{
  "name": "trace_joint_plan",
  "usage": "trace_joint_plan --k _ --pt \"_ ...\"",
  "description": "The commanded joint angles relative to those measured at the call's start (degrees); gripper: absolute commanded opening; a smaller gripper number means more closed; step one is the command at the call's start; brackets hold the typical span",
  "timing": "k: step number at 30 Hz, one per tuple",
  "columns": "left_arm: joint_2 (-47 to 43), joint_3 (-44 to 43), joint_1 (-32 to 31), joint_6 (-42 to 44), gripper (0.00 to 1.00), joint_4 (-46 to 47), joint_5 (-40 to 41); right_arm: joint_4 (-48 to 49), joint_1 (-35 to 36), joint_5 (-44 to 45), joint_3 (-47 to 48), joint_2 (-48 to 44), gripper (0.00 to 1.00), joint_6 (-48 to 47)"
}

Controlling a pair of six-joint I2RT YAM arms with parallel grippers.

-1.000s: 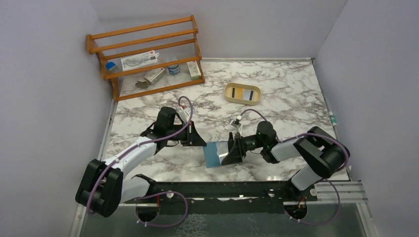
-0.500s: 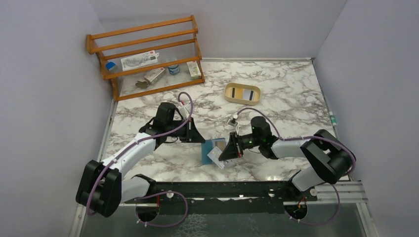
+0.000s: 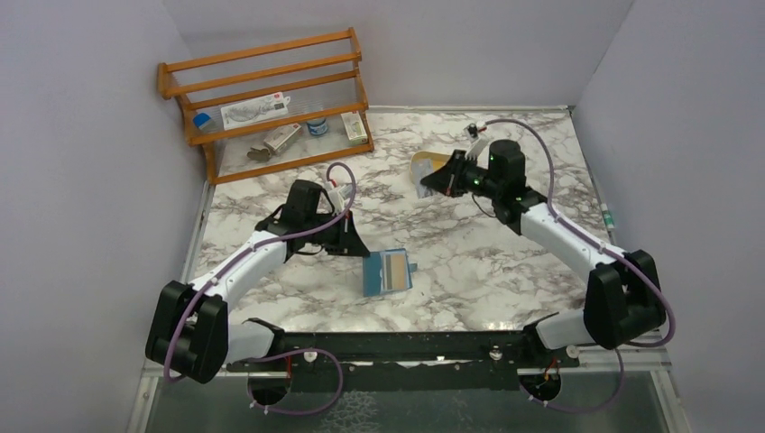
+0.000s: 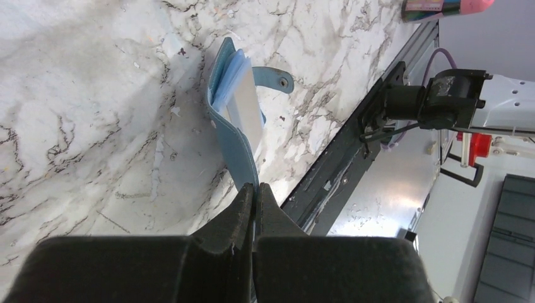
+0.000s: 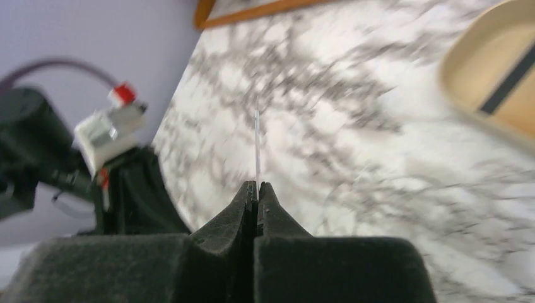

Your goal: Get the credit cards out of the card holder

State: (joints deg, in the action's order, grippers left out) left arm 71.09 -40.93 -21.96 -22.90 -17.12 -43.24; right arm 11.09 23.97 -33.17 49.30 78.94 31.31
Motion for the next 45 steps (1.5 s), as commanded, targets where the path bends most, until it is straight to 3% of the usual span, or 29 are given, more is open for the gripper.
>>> trace_joint_plan --k 1,6,14,23,45 --pt "1.14 -2.29 0.33 2.42 0.00 -0.94 -0.31 -9.37 -4.45 13.62 6.39 6.79 0.01 1.12" --pt "0.97 -1.92 0.33 1.81 0.00 0.12 -2.03 -10.66 -9.97 19.93 9.21 13.98 0.01 7.48" --pt "-0.03 0.76 0.33 0.87 0.00 2.21 -2.94 -7.69 -11.26 25.31 14.80 20.54 0.01 6.91" --pt "-1.25 2.73 0.33 0.91 0.00 3.41 -3.33 -7.51 -12.97 23.40 19.94 27.59 0.01 7.80" --pt "-0.11 2.72 0.33 1.54 0.00 3.55 -3.43 -5.86 -14.18 21.96 16.59 31.25 0.01 3.96"
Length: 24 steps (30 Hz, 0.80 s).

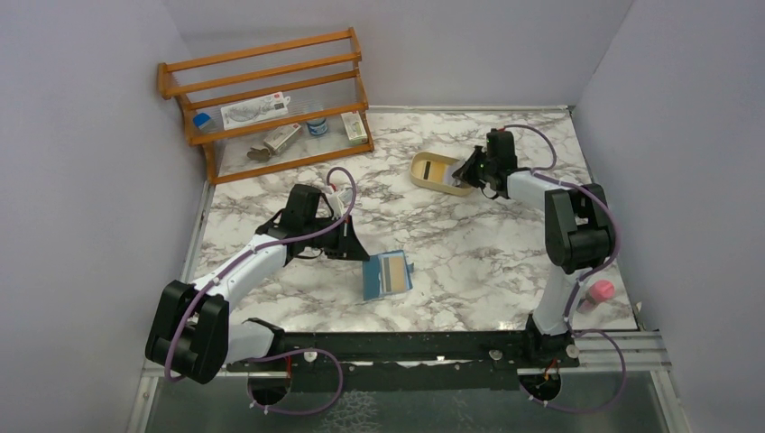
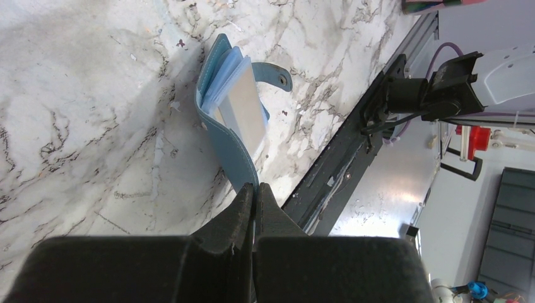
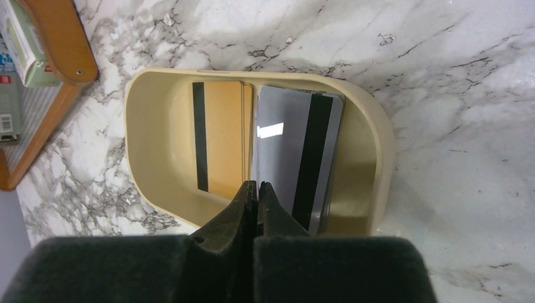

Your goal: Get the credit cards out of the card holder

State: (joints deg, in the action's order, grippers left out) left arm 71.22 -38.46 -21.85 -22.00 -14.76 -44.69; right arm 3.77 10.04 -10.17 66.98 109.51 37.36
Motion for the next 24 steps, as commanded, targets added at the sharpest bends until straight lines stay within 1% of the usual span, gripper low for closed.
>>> trace_joint_plan --k 1,11,24 --pt "-0.14 0.29 0.22 0.64 0.00 1.15 -2.05 1.54 -0.28 -1.38 -1.25 0.64 0.01 -2.54" --pt "-0.15 0.39 0.27 0.73 0.00 1.15 -2.07 2.45 -0.28 -4.97 -2.09 0.65 0.01 -4.01" --pt "-0.58 0.42 0.22 0.90 0.00 1.14 -2.23 1.43 -0.36 -6.11 -2.31 0.11 0.01 -5.76"
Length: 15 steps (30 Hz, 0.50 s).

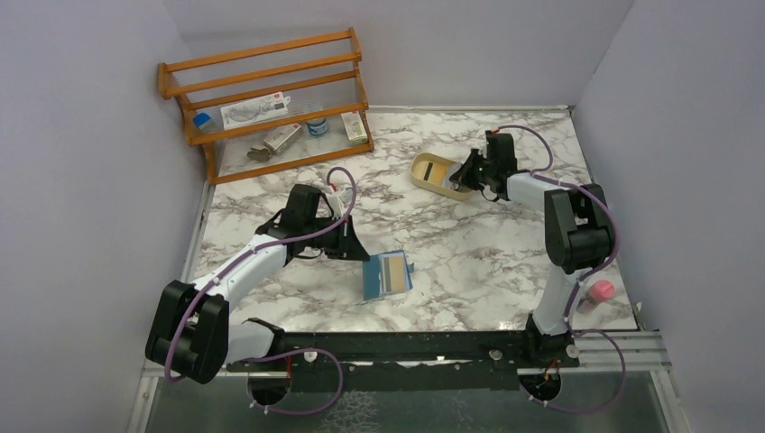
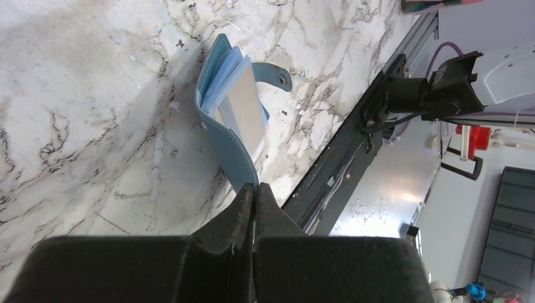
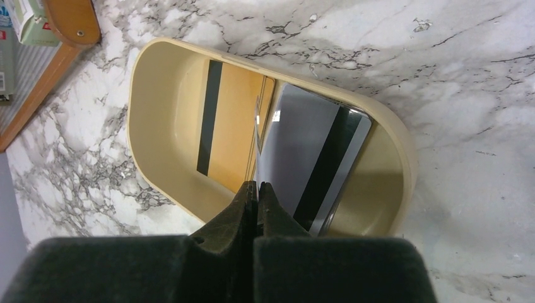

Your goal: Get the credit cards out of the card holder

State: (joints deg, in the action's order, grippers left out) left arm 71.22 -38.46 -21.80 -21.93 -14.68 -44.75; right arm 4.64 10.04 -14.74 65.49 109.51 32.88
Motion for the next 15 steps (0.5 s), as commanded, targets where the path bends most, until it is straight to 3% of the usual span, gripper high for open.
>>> trace_joint_plan --k 1,6,15 --pt "-0.63 0.41 0.18 0.84 0.00 1.10 -2.10 0.36 -0.33 -1.51 -0.81 0.22 0.01 -1.40" --pt "-0.78 0.57 0.18 0.84 0.00 1.06 -2.04 -1.79 -0.35 -0.35 -0.09 0.69 0.01 -1.69" --pt "-0.48 0.57 0.18 0.92 0.00 1.08 -1.92 -6.31 -0.33 4.20 -0.37 -2.72 0.14 -1.60"
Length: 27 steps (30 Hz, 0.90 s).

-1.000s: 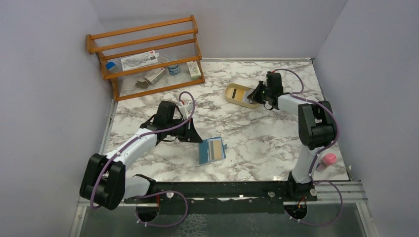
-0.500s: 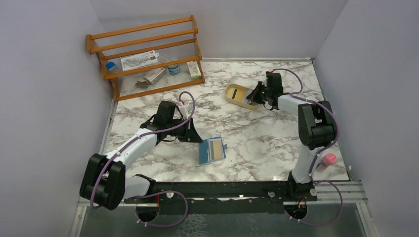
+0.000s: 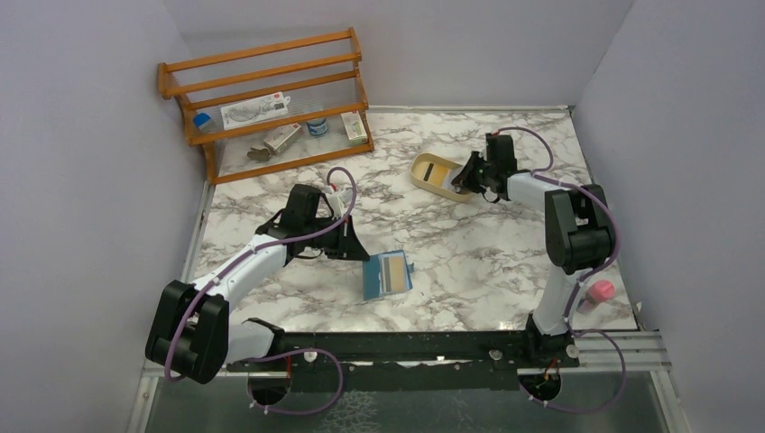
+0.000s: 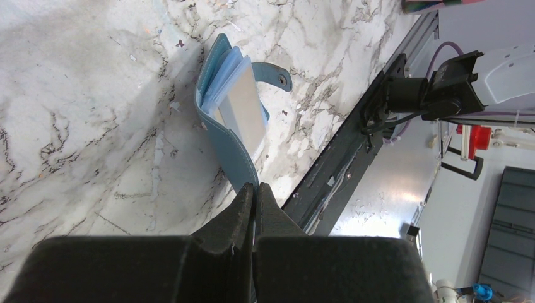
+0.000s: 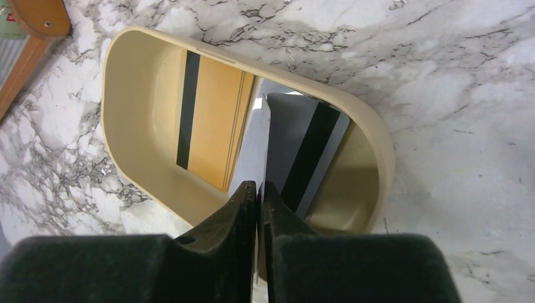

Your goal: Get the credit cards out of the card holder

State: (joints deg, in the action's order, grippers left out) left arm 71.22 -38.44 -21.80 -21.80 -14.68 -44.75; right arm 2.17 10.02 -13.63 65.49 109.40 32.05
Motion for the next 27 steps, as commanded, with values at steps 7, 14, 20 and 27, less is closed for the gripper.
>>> trace_joint_plan --k 7,14,20,27 --pt "-0.45 0.50 0.18 0.80 0.00 1.11 -1.84 -5.04 -0.35 4.28 -0.53 -4.64 0.46 -2.45" --pt "-0.05 0.54 0.18 0.88 0.00 1.10 -1.85 -10.72 -0.35 9.61 2.01 -6.56 0.57 -4.47" --pt "0.69 0.39 0.20 1.15 0.00 1.11 -1.92 -14.96 -0.35 17.48 4.49 -8.87 0.63 -8.10" --pt "1.59 0.40 0.18 1.24 0.00 0.99 -1.76 -15.58 -0.35 23.01 5.07 -13.21 0.76 -10.37"
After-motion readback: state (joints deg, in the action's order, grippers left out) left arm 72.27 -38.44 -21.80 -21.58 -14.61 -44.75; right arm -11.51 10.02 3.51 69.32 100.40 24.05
